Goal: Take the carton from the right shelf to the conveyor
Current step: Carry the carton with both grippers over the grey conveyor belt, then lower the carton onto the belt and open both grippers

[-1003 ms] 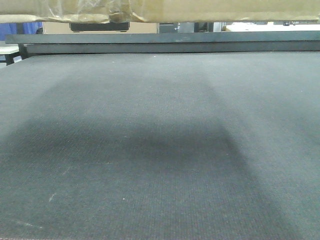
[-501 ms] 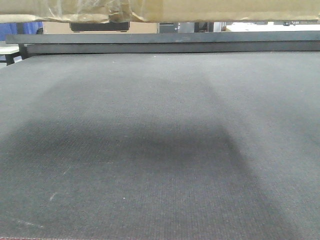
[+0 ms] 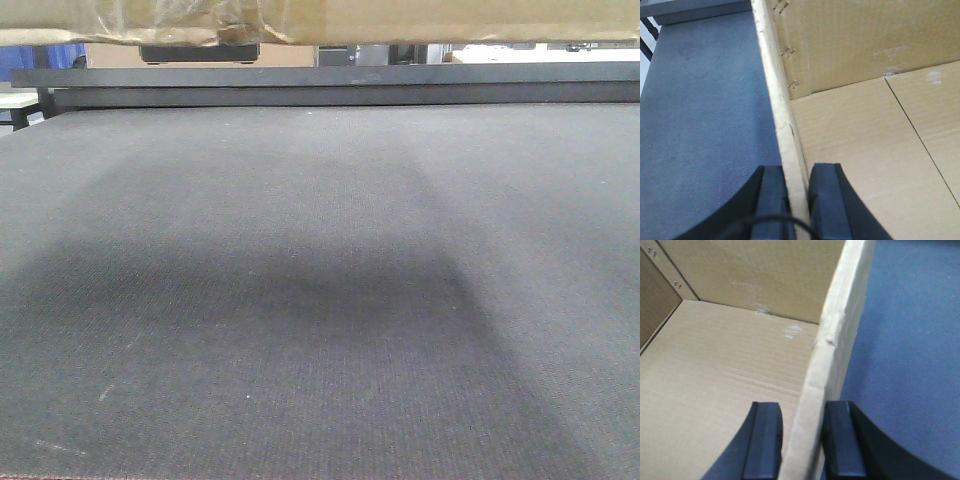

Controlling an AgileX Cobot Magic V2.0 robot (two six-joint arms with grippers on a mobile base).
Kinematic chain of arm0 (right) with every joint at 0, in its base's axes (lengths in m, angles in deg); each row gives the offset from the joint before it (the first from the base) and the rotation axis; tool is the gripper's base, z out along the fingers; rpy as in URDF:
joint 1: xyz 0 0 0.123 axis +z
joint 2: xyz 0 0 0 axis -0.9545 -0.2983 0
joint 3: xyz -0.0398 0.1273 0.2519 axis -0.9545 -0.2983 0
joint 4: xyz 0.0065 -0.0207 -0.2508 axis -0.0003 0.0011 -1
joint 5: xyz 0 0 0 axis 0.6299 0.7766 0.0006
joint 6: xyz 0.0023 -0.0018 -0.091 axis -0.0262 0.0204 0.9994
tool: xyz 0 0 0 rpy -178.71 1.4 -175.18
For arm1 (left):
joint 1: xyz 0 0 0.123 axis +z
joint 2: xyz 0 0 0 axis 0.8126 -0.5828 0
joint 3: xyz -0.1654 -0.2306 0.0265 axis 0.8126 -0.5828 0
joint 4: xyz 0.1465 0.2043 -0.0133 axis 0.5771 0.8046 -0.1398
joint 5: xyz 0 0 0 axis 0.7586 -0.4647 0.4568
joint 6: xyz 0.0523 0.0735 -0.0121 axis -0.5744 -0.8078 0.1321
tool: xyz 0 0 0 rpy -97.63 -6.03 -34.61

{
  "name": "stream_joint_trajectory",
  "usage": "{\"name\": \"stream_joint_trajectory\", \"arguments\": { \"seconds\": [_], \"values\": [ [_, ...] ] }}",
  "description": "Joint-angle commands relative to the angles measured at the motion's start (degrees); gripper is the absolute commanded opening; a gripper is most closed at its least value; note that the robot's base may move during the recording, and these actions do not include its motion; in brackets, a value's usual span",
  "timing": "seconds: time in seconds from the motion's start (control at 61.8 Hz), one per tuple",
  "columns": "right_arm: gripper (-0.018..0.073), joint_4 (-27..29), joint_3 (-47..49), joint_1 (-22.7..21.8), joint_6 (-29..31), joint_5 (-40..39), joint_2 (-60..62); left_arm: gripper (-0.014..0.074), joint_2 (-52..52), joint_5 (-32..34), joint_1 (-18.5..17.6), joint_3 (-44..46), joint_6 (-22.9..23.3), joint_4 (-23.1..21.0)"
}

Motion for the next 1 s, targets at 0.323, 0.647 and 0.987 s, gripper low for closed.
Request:
{"name": "stream_joint_trajectory", "arguments": {
  "seconds": [0.323,0.647,0.987],
  "values": [
    [-0.0066,-2.7,0.2,-2.6,1.5,-2.2,-1.8,-0.0016,-5.1,3.1,9.0,0.3,-1.0,-9.7],
    [-0.0066,-2.8,0.2,-5.4,1.5,-8.4,-13.0,-0.0016,-18.1,11.0,12.9,0.3,-1.4,-13.6],
    [-0.0059,-3.3,0.2,-5.4,1.5,-11.6,-22.1,-0.0014,-25.8,15.6,12.9,0.3,-1.4,-11.7]
  ]
}}
